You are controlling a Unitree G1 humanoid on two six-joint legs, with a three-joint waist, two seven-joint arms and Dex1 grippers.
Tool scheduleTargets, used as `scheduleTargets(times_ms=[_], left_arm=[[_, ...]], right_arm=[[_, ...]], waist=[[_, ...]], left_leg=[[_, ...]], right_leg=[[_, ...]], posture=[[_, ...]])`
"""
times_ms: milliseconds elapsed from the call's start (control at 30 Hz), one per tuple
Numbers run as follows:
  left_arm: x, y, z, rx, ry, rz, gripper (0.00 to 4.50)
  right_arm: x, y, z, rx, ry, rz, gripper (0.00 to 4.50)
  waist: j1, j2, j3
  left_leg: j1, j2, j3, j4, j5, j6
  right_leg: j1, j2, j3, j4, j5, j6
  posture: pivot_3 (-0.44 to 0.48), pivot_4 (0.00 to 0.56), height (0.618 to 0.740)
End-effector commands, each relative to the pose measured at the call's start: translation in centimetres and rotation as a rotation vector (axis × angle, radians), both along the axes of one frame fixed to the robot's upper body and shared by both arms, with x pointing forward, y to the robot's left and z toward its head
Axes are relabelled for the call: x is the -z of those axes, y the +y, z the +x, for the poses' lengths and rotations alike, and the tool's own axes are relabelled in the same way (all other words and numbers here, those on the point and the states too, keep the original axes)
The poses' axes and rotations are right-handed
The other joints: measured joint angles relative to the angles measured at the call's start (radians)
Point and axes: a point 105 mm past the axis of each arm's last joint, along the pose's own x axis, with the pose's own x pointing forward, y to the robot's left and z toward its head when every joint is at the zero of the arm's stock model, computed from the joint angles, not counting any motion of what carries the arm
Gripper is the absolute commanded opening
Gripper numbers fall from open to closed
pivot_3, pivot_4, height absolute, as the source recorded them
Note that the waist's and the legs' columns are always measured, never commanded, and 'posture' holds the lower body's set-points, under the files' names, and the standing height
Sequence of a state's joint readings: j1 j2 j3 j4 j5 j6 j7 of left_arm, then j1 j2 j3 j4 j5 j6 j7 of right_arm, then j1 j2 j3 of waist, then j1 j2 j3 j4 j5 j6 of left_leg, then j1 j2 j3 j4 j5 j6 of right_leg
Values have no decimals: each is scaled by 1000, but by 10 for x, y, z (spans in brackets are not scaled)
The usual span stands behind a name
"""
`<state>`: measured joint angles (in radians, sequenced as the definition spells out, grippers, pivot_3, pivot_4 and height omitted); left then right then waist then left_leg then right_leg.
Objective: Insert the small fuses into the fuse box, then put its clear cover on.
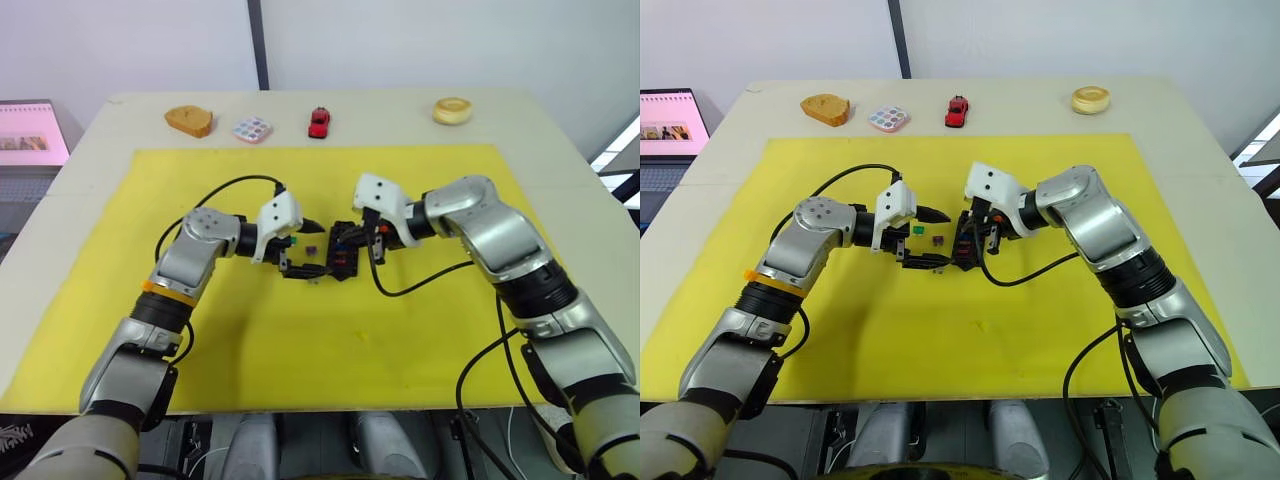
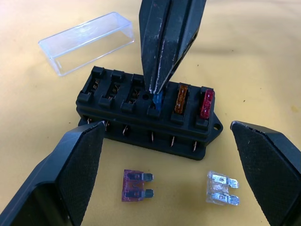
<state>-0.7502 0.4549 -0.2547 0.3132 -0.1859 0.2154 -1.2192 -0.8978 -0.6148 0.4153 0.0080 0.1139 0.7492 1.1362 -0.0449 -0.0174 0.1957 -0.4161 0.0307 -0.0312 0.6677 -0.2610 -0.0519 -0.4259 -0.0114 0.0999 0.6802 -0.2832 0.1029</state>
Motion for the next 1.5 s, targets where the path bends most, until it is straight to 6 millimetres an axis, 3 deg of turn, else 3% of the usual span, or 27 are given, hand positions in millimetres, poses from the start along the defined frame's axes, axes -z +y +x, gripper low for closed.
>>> scheduleTargets(times_ms=[33, 233, 533, 1300, 1500], left_arm=[[-5, 2, -1, 0, -17, -7, 4500], [-7, 2, 1, -3, -22, -3, 4500], [-8, 5, 1, -8, -25, 1, 4500], [-6, 6, -2, -27, -22, -9, 4500], [-7, 8, -2, -30, -24, -10, 4500]], right_arm=[[17, 0, -6, -10, 55, -44, 38], [17, 3, -5, -19, 43, -53, 38], [37, -5, -2, 7, 51, -121, 38], [74, -29, 2, 37, 93, -253, 38], [65, -29, 7, 59, 78, -223, 38]], waist=[[0, 0, 0], [0, 0, 0], [0, 0, 0], [2, 0, -5], [3, 0, -6]], left_leg=[[0, 0, 0, 0, 0, 0], [0, 0, 0, 0, 0, 0], [3, 0, 0, 0, 0, 0], [24, 0, -2, -4, -1, 1], [25, 0, -2, -4, -1, 1]], right_leg=[[0, 0, 0, 0, 0, 0], [0, 0, 0, 0, 0, 0], [3, 0, 0, 0, 0, 0], [30, 0, -1, -12, -1, 0], [32, 0, -1, -14, -1, 0]], posture=[[0, 150, 740], [0, 150, 740], [0, 150, 740], [0, 150, 740], [0, 150, 740]])
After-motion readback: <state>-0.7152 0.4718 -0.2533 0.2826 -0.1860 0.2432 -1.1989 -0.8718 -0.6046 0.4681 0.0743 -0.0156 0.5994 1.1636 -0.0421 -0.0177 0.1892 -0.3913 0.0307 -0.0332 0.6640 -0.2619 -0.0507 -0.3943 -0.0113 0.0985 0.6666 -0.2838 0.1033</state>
